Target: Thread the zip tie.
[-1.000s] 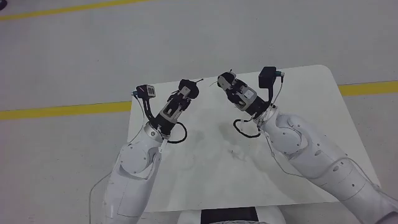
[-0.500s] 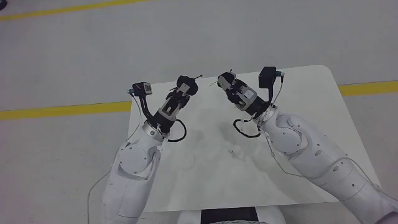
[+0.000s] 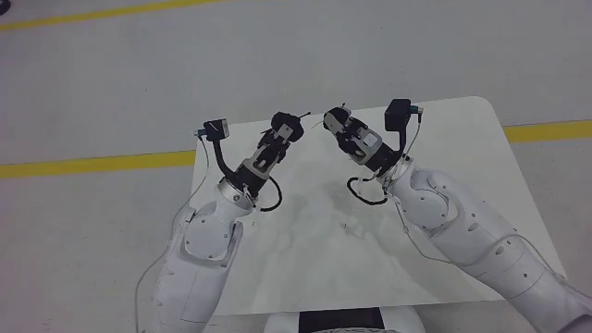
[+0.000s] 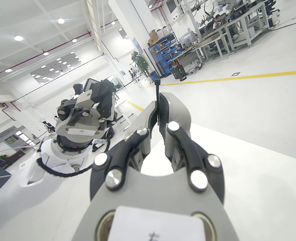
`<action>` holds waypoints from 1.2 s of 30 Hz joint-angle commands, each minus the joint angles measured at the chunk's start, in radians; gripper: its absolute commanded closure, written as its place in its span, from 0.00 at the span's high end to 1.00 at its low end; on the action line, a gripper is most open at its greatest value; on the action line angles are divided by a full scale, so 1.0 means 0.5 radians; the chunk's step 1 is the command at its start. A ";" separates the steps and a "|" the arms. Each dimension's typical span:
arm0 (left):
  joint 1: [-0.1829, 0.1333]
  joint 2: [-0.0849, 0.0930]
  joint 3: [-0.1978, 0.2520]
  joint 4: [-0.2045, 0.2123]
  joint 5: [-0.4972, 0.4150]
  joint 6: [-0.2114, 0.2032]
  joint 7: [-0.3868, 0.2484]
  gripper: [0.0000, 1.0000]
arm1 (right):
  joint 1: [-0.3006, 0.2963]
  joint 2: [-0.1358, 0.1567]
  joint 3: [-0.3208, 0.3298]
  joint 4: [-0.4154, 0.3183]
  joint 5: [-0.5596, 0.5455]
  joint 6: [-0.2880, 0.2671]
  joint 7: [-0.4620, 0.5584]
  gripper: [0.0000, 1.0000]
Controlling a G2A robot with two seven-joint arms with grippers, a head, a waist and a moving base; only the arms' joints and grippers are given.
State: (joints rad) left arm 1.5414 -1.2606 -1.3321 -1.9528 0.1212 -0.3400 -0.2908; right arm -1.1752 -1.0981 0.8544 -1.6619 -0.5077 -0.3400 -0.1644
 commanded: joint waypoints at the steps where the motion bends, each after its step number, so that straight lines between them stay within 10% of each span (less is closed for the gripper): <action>1: -0.005 0.013 0.017 0.007 0.022 0.000 0.046 0.00 | 0.000 0.000 0.000 0.000 0.000 0.000 0.000 0.00; 36: -0.009 0.024 0.024 0.016 0.037 0.000 0.094 0.00 | 0.076 0.093 -0.122 -0.181 -0.343 0.000 -0.570 0.00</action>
State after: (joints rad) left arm 1.5371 -1.2487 -1.3202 -1.9450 0.1397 -0.3400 -0.2437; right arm -1.1369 -1.0514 0.7931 -1.7521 -0.6832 -0.3400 -0.4499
